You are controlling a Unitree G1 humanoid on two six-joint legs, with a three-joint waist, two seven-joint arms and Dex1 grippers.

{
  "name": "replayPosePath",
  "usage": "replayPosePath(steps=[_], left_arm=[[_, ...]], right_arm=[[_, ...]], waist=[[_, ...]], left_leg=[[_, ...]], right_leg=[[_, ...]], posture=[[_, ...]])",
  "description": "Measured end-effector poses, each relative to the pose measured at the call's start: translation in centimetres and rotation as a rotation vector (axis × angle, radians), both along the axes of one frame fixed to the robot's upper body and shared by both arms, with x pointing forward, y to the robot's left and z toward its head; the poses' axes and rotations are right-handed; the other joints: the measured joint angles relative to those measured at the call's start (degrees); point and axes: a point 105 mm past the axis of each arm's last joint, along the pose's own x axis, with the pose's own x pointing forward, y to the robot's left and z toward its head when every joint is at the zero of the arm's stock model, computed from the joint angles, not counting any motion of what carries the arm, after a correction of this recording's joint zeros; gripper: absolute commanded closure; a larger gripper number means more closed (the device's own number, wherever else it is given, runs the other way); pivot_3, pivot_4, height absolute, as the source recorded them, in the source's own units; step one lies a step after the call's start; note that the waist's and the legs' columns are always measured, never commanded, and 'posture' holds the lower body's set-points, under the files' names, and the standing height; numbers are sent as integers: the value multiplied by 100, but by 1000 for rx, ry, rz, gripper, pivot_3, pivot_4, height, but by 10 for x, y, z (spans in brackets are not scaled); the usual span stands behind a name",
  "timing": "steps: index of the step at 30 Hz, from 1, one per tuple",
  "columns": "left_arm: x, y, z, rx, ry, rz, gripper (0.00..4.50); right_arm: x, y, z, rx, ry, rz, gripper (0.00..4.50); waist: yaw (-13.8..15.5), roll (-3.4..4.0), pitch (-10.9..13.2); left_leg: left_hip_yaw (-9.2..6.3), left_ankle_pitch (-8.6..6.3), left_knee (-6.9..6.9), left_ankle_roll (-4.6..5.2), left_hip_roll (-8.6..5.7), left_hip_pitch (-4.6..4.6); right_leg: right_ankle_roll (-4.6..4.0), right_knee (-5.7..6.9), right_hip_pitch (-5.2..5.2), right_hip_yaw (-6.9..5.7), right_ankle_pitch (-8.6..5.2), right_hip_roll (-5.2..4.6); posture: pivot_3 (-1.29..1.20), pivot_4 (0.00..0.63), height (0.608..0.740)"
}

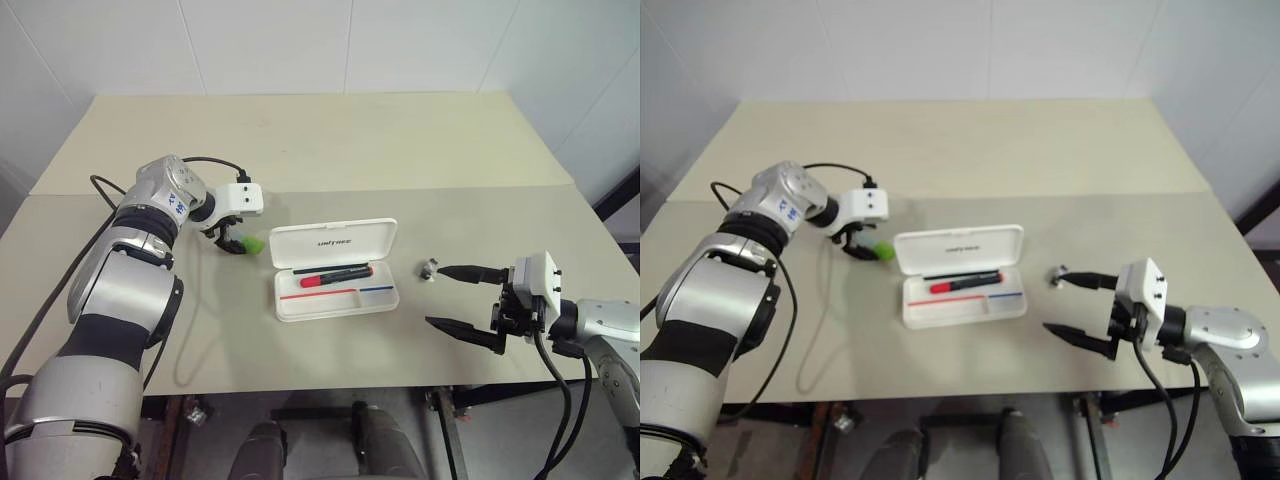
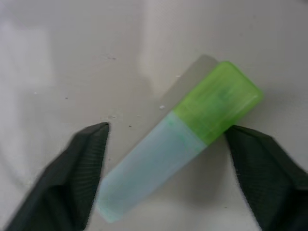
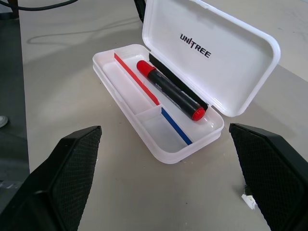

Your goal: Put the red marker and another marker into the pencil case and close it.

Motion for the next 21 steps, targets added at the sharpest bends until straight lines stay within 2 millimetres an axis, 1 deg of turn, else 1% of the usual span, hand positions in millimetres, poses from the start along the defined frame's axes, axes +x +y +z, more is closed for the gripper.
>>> replayPosePath(steps=[2, 5, 6, 7, 10, 16, 21], left_arm=[[0, 1, -1, 3, 3, 7, 2308], [2, 0, 1, 0, -19, 13, 3078], [2, 0, 1, 0, -22, 14, 3206], [3, 0, 1, -1, -23, 14, 3261], [3, 0, 2, -13, -25, 17, 3272], [7, 0, 6, -71, -67, 48, 3309], [8, -8, 18, -225, -92, 47, 3309]], right_arm=[[0, 0, 0, 0, 1, -3, 0], [0, 0, 0, 0, 1, -4, 0], [0, 0, 0, 0, 1, -4, 0], [0, 0, 0, 0, 1, -4, 0], [1, 0, 1, 0, -3, -4, 0], [1, 1, 1, -1, -5, 1, 0], [-2, 2, 1, -2, 1, 26, 0]], waist=[[-9, 0, 0], [-25, 0, 0], [-32, 0, 0], [-37, 1, 0], [-30, 1, -1], [-12, -1, 0], [31, -1, 1]], left_leg=[[0, 0, 0, 0, 5, 5], [9, 0, 0, 0, 4, 4], [10, -1, -1, -1, 4, 4], [11, -3, -2, -3, 3, 5], [10, -9, -10, -3, 4, 37], [10, -12, -10, -4, 3, 30], [9, -15, -10, -5, 3, 24]], right_leg=[[-9, -31, 18, -1, 5, 4], [-12, -46, 25, 3, 8, 0], [-16, -45, 24, 4, 13, -1], [5, -43, 24, 4, 23, -2], [5, -31, 21, 4, 11, -1], [8, -34, 14, 4, 10, -1], [10, -37, 10, 3, 8, -2]], posture=[[0, 150, 740], [0, 150, 740], [0, 150, 740], [0, 150, 740], [0, 150, 740], [0, 150, 740], [0, 150, 740]])
